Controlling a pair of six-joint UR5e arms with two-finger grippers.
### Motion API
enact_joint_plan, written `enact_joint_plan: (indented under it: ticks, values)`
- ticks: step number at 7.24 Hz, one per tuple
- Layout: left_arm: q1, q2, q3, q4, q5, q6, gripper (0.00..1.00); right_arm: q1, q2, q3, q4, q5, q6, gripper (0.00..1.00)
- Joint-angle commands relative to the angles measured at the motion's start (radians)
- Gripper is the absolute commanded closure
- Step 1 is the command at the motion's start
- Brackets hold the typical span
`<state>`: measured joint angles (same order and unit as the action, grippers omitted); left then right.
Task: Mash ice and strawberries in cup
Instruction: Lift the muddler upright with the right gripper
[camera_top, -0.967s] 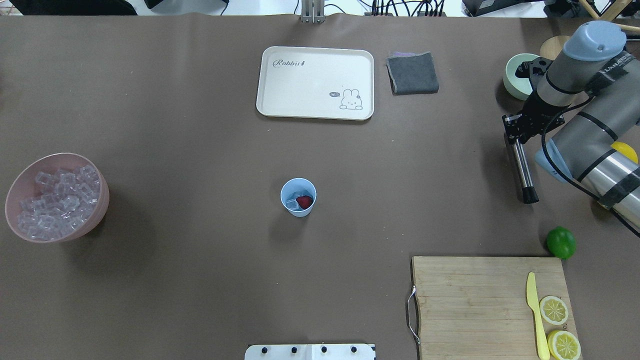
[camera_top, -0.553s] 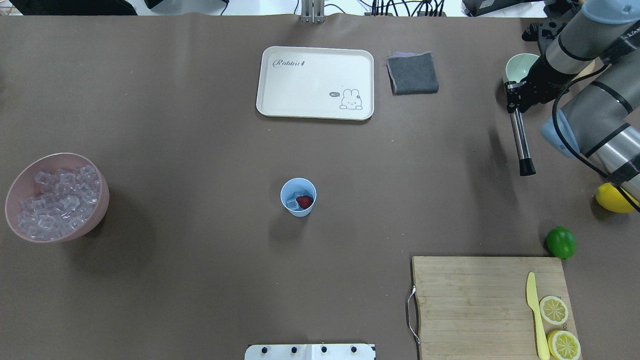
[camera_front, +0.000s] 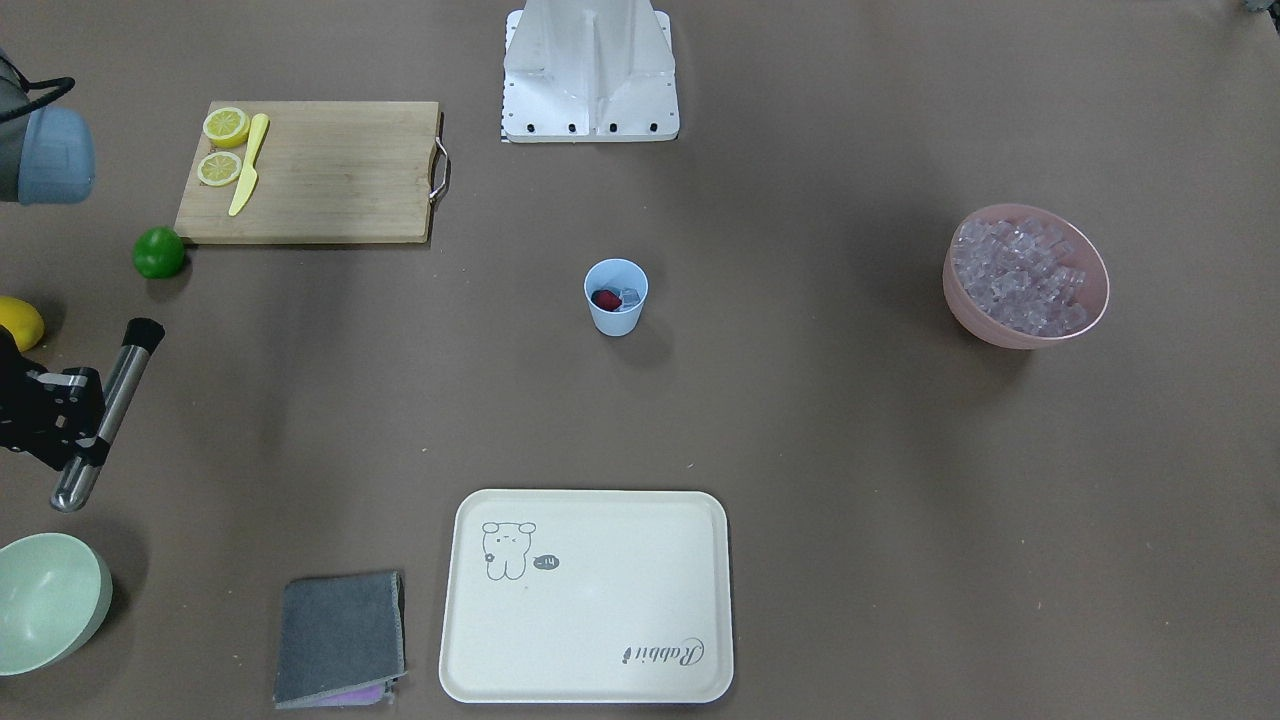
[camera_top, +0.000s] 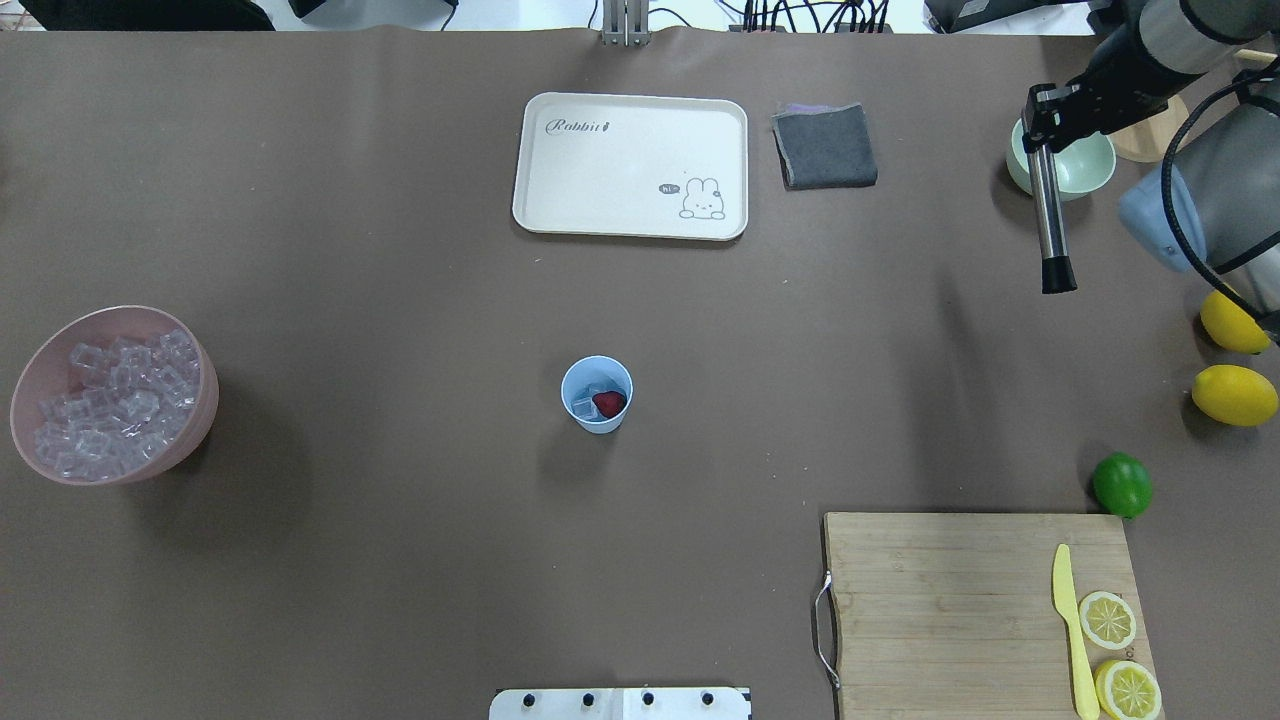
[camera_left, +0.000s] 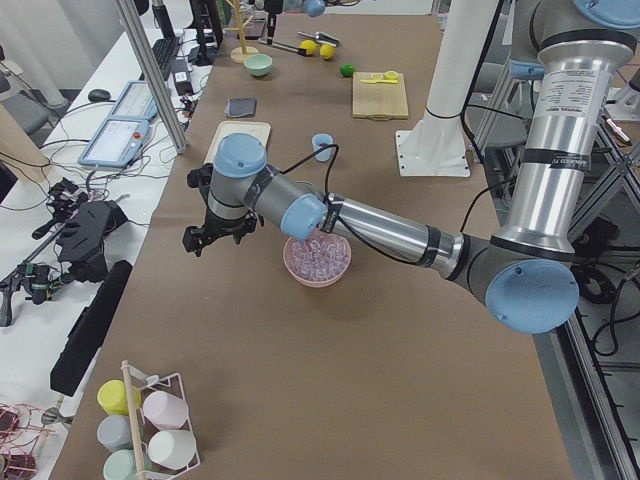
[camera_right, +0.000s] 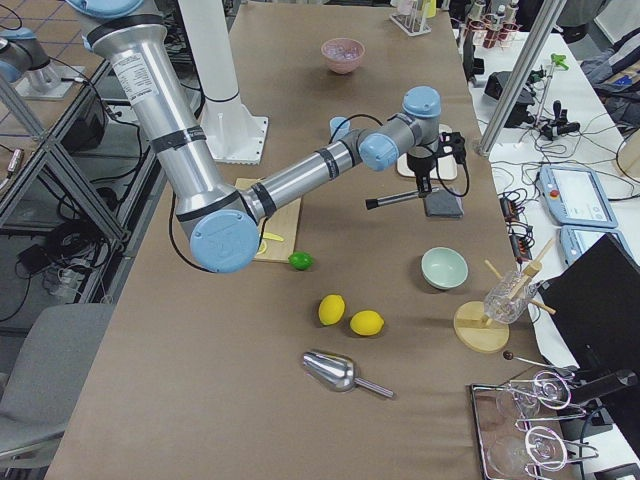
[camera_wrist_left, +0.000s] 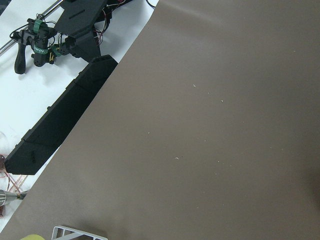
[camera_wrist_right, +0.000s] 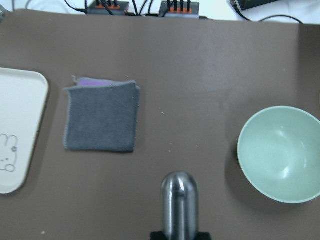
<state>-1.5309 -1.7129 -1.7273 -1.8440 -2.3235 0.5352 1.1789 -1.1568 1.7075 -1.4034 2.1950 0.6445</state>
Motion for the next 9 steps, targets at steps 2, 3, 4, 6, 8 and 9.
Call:
enact_joint_plan:
  ticks: [2, 3, 4, 6, 8, 9]
  values:
    - [0.000, 0.070, -0.003, 0.000, -0.004, 0.002, 0.03, 0.001, 0.008, 0.168, 0.014, -0.061, 0.041, 1.00]
    - [0.000, 0.079, 0.008, 0.003, -0.002, 0.002, 0.03, -0.013, 0.017, 0.219, 0.014, -0.063, 0.044, 1.00]
    - [0.000, 0.103, 0.012, 0.003, -0.003, 0.002, 0.03, -0.045, 0.054, 0.246, 0.015, -0.093, 0.091, 1.00]
    - [0.000, 0.131, 0.032, 0.002, -0.002, 0.002, 0.03, -0.154, 0.109, 0.308, 0.045, -0.239, 0.187, 1.00]
    - [0.000, 0.127, 0.081, -0.006, -0.002, 0.002, 0.03, -0.281, 0.098, 0.307, 0.247, -0.450, 0.283, 1.00]
    - [0.000, 0.127, 0.083, -0.006, -0.002, 0.000, 0.03, -0.383, 0.095, 0.297, 0.335, -0.595, 0.300, 1.00]
